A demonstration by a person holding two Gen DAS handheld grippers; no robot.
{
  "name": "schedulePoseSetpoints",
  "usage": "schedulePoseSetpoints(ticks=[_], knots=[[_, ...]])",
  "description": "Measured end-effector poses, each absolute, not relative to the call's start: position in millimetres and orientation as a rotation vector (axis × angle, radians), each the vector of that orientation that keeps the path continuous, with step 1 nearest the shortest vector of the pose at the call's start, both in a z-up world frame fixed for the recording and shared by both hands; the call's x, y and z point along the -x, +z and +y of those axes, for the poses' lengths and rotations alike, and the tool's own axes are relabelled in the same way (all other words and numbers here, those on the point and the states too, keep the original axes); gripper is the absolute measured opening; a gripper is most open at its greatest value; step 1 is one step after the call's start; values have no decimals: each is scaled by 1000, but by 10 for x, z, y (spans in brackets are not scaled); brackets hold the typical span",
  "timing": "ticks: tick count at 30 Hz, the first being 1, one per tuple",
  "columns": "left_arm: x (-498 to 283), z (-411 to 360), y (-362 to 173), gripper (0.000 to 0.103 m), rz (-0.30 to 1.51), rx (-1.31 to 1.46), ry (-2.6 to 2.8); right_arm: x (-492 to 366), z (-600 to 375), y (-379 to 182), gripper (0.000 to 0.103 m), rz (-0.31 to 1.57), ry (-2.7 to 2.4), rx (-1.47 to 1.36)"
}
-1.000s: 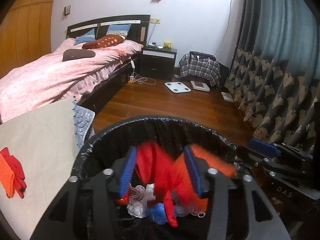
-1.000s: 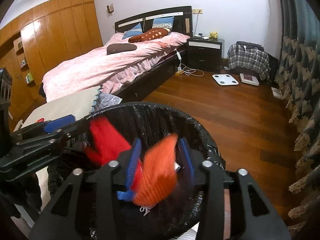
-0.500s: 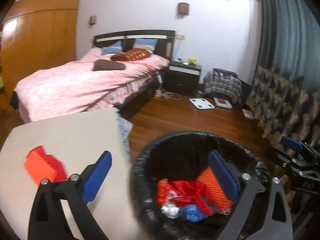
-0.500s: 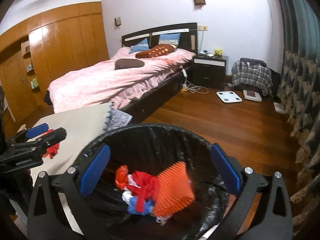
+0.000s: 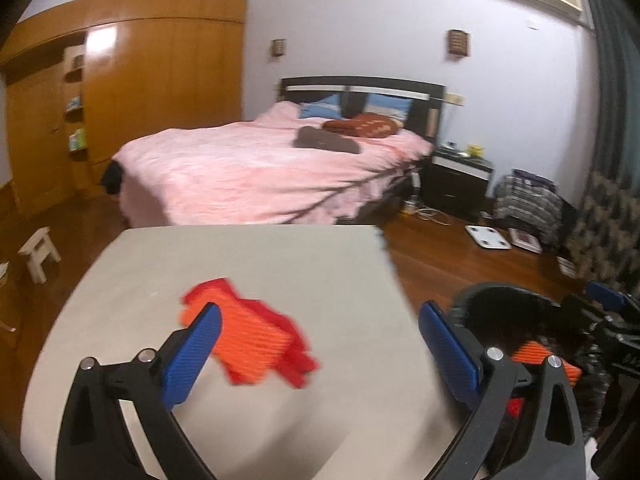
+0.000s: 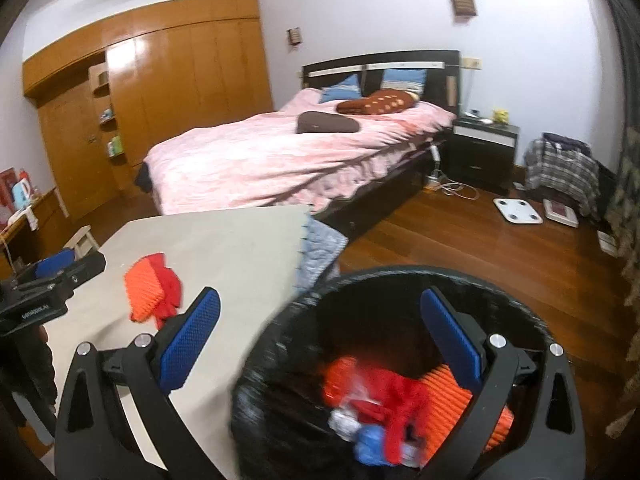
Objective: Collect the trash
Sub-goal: 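Move both grippers back toward the remaining orange pad and glove, then grasp the orange mesh pad with the left gripper and lift it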
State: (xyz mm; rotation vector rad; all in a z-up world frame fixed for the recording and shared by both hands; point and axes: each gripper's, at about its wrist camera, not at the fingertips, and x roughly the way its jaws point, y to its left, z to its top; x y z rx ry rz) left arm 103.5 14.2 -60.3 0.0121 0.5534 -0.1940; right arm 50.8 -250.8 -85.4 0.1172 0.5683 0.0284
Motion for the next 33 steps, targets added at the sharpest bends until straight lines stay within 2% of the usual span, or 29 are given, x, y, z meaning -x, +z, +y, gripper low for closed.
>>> schedulePoseSetpoints(ticks=[10, 28, 33], knots=[[-1333, 845, -886, 96, 602, 21, -56, -1096, -1741, -951, 98, 580, 126, -96], [-2003, 949, -1591, 81, 785, 40, -57, -1757, -1236, -1374, 98, 642, 150, -80], [-2094, 908, -1697, 72, 830, 51, -75, -1780, -1216, -1431, 98, 653, 156, -83]])
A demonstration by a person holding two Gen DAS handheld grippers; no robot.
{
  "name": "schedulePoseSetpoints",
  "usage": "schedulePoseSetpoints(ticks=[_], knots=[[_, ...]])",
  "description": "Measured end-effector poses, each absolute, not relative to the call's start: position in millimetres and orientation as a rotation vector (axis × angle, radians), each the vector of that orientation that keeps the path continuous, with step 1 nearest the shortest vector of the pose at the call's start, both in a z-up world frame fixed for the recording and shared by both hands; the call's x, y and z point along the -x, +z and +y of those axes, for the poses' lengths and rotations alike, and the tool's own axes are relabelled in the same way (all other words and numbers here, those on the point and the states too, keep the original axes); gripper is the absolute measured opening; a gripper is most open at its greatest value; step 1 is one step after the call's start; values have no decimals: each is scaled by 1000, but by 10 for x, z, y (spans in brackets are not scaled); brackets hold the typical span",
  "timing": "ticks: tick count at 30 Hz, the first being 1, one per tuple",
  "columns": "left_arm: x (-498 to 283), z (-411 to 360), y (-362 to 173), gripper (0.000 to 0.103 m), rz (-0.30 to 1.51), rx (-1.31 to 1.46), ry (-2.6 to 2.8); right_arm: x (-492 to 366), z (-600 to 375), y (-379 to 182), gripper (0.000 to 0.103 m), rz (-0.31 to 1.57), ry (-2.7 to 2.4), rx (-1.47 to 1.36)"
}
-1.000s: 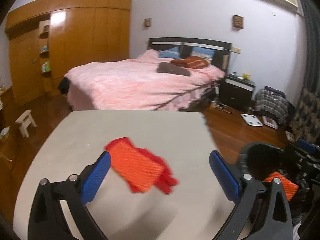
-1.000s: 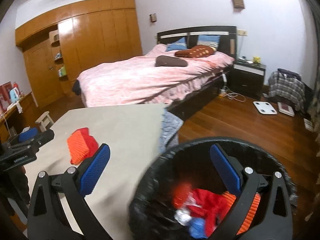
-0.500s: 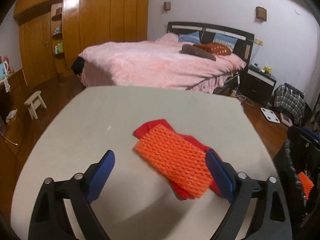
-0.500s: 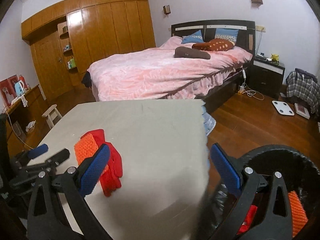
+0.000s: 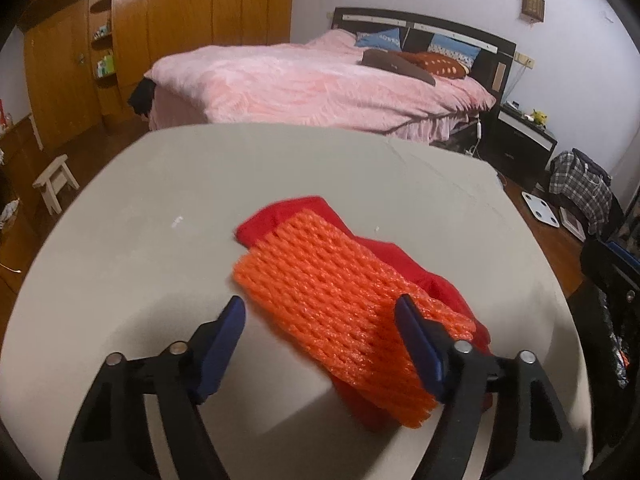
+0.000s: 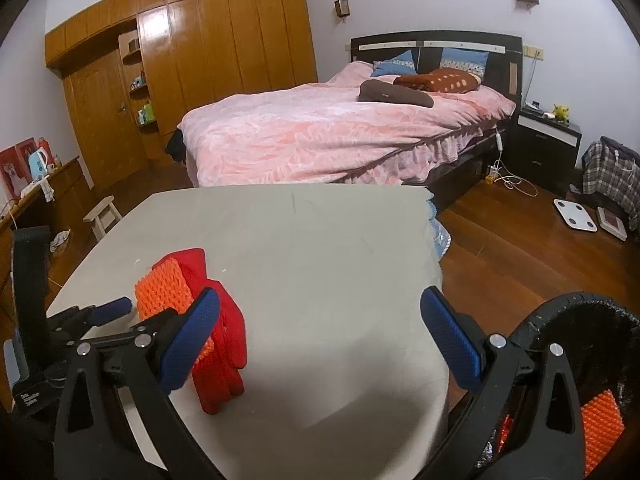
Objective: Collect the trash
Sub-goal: 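Grasp the orange mesh pad with the left gripper and lift it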
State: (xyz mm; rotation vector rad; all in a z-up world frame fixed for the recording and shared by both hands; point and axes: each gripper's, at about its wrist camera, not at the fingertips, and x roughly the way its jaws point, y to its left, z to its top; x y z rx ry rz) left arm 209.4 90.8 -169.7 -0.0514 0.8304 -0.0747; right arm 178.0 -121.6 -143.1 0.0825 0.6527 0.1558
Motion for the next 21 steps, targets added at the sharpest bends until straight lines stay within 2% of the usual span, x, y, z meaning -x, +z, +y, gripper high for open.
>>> schedulePoseSetpoints(ticks=[4, 6, 10, 11, 17, 21], knots=[[-2123, 870, -1728, 56, 850, 63, -108, -1798, -1221, -1454, 98, 659, 158, -83], [-2120, 836, -1732, 43, 850, 61, -130, -1810, -1230, -1466, 98, 661, 157, -80], [-2097, 796, -1720, 26, 835, 52, -154, -1816, -1244, -1481, 98, 668, 157, -81], [-2090, 791, -1710, 18, 831, 56, -167, -1814, -1243, -1481, 98, 668, 158, -80], [-2029, 805, -1627, 12, 790, 78, -183, -1796, -1244, -1483, 98, 663, 159, -74], [-1983, 862, -1530, 12, 765, 92, -180, -1792, -1231, -1468, 98, 655, 165, -73]])
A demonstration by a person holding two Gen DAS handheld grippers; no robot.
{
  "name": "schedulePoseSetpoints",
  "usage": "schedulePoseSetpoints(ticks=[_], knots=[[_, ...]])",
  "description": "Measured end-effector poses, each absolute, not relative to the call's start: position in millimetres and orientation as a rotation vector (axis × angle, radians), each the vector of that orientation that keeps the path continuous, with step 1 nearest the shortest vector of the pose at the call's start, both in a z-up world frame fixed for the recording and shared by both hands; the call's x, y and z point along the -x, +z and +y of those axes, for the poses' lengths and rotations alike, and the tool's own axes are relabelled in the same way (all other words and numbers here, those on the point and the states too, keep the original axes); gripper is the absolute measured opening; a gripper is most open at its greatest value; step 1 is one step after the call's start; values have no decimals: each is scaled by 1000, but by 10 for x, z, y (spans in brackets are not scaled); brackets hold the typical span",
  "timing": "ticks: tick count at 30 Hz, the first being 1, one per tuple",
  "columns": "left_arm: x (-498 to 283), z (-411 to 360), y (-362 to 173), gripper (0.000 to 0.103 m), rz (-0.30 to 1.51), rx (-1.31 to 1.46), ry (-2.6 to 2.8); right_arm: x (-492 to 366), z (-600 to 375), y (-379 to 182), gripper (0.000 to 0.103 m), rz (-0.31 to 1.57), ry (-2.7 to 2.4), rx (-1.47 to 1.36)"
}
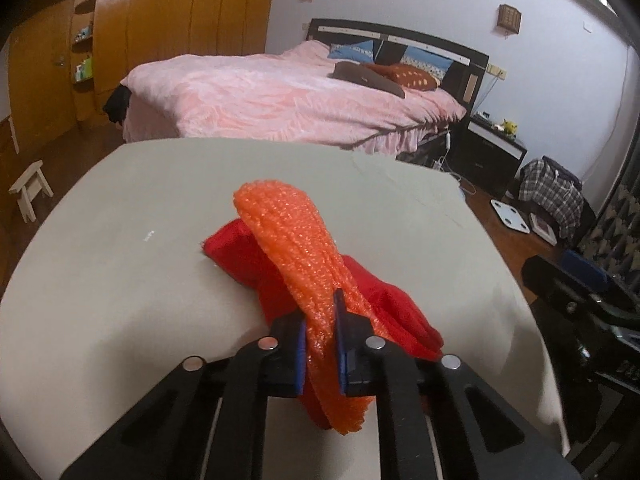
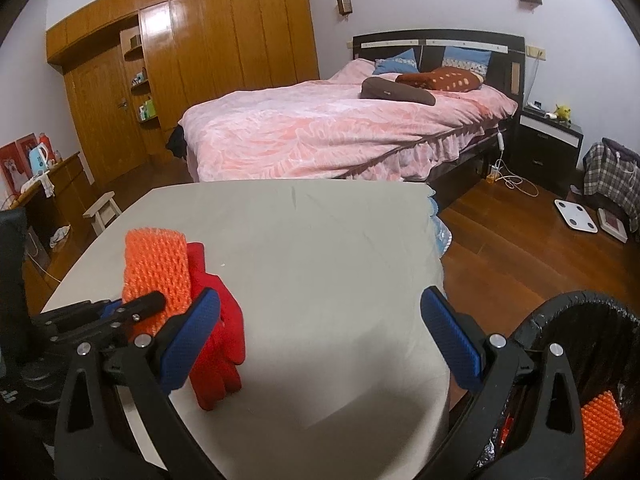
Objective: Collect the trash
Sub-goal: 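Grasp the orange mesh pad with the left gripper and lift it, then grasp the red glove by its cuff with the right gripper and lift it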
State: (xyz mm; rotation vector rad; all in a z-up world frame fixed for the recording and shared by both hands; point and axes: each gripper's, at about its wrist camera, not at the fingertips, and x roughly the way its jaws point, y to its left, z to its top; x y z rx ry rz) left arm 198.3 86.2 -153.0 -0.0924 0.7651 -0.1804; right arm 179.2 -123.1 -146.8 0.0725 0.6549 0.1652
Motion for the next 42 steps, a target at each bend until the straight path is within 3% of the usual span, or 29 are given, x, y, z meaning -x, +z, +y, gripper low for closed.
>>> schedulePoseSetpoints(ticks=[11, 22, 37, 38, 40, 42], knots=[[-1799, 1335, -1297, 12, 697, 78, -77, -1873, -968, -1470, 98, 660, 223, -57], [-1770, 1781, -1420, 11, 715, 72, 23, -2122, -258, -1635, 98, 719, 325, -6], [-1791, 1928, -1569, 11, 728, 92, 38, -2320, 7, -1885, 97, 850, 342, 43], [-1783, 1932, -1570, 11, 728, 93, 37, -2336, 19, -1903, 96, 859, 349, 44], [-1781, 1939, -1576, 12, 729, 95, 37, -2336, 50, -1932, 83, 878, 361, 49], [-1783, 1945, -1580, 11, 729, 98, 37, -2339, 69, -1976, 77, 908, 374, 40]])
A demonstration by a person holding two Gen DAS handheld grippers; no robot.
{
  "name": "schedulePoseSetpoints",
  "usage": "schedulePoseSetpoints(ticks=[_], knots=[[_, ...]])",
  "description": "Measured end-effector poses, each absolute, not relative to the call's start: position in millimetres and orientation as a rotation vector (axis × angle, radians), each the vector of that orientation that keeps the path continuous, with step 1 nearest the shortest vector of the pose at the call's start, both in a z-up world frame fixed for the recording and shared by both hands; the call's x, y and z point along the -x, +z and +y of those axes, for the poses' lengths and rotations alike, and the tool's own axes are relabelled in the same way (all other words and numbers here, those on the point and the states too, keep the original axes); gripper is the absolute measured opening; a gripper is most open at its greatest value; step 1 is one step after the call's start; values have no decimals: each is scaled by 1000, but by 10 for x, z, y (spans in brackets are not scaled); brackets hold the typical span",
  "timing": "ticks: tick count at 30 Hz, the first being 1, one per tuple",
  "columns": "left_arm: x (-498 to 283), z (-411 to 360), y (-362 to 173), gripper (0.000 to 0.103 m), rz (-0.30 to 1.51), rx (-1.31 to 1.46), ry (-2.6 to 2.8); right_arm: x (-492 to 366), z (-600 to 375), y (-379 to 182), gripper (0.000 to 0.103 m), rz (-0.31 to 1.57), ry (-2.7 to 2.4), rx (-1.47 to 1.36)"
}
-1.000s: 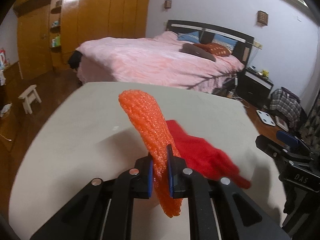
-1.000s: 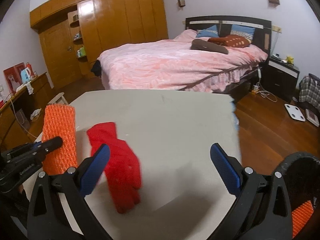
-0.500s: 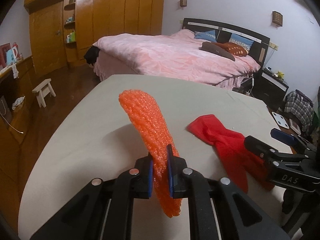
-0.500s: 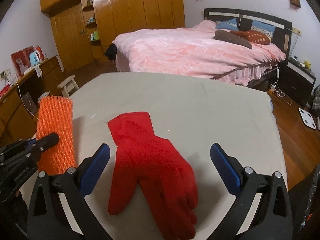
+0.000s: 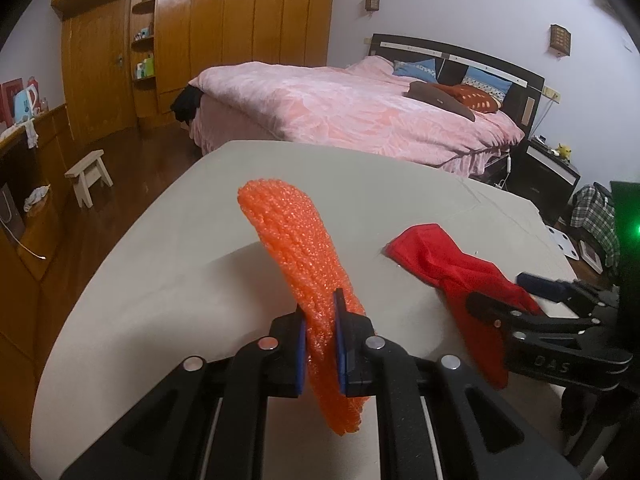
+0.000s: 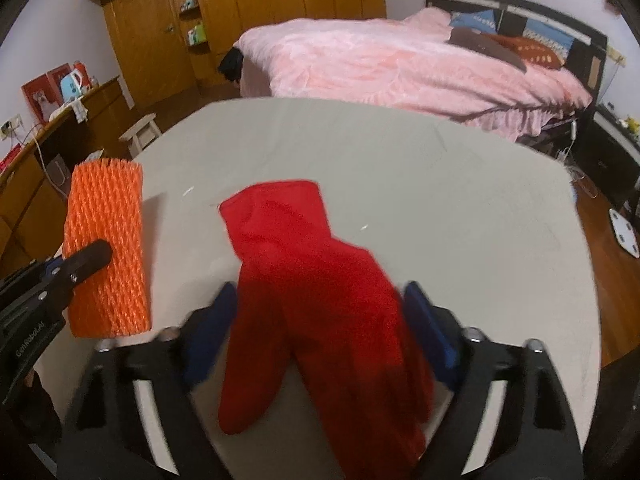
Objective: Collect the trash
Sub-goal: 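Grasp the red glove by its cuff with the right gripper and lift it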
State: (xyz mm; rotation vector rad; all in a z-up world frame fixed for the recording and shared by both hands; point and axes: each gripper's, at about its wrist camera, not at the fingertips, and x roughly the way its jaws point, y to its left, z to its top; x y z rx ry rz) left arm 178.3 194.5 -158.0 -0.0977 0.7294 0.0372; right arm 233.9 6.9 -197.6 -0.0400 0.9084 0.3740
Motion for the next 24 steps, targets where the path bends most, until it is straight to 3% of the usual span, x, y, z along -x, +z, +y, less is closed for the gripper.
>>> schedulePoseSetpoints(ticks=[2, 5, 7, 12, 16, 24], knots=[[-1782, 1949, -1582, 11, 730, 100, 38, -2338, 81, -1981, 73, 912, 374, 38], [-1783, 1950, -1583, 11, 731, 101, 38, -2309, 90, -1982, 57, 914, 379, 36], [-1781, 1950, -1582, 12, 731, 101, 36, -2293, 78, -1977, 40, 912, 387, 29], [-1760, 1922, -1562, 12, 730, 97, 29, -2284, 22, -1956, 12, 913, 420, -3], [-1738, 1862, -1521, 12, 724, 98, 22, -2217, -18, -1862, 6, 880, 441, -24], [-1713, 1722, -1363, 11, 705, 91, 2, -2121, -160, -1583, 6, 813, 450, -67]])
